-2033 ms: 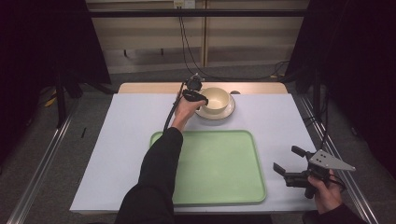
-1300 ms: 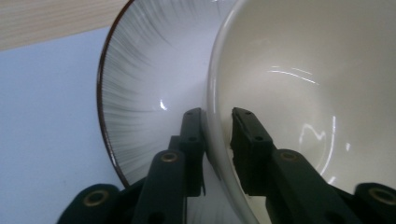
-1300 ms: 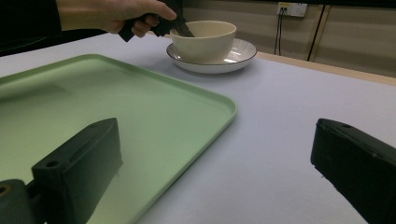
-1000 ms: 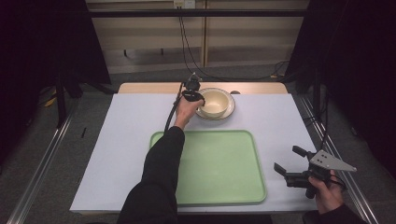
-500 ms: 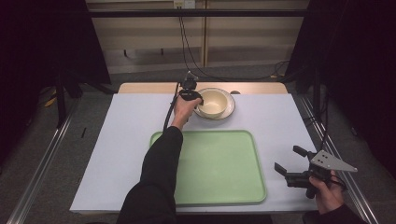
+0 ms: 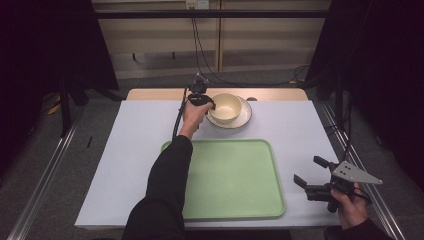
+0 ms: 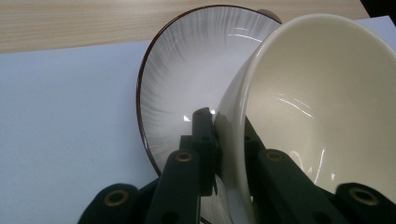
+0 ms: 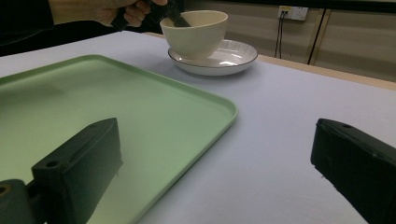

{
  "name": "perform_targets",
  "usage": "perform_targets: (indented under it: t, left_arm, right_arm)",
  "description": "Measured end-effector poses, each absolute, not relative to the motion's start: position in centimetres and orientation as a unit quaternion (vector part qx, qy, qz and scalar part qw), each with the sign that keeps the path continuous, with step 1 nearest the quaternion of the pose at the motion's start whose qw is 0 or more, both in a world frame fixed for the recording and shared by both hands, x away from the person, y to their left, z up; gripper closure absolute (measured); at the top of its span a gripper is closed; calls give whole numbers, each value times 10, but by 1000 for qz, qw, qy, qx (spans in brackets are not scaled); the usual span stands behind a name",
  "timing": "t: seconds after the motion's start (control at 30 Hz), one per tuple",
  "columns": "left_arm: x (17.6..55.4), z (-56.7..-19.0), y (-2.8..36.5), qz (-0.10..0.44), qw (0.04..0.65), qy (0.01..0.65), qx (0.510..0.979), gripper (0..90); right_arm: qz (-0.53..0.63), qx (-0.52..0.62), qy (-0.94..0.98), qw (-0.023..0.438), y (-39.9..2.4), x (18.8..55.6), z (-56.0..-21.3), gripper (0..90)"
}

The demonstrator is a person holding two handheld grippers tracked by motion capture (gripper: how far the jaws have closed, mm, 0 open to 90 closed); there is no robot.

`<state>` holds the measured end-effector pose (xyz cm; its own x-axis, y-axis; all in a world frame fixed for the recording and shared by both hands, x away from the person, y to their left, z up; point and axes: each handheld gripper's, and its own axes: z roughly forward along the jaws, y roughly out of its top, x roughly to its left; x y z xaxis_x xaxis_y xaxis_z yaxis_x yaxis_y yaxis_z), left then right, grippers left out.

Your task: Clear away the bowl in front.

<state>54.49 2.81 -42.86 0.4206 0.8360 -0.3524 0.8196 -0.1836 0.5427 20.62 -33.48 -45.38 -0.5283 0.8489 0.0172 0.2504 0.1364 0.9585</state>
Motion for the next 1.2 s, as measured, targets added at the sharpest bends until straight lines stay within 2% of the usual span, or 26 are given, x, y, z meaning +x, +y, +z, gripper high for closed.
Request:
perform_targets:
  t: [0.9,1.2]
  left_arm:
    - [517,-397,46,23,369,505,780,834]
    - [507,-391,39,10,377,489,786,834]
  right_arm:
    - [524,391,697,294,-336,206,-453,15]
    - [523,391,697,295,-336,205,-453,15]
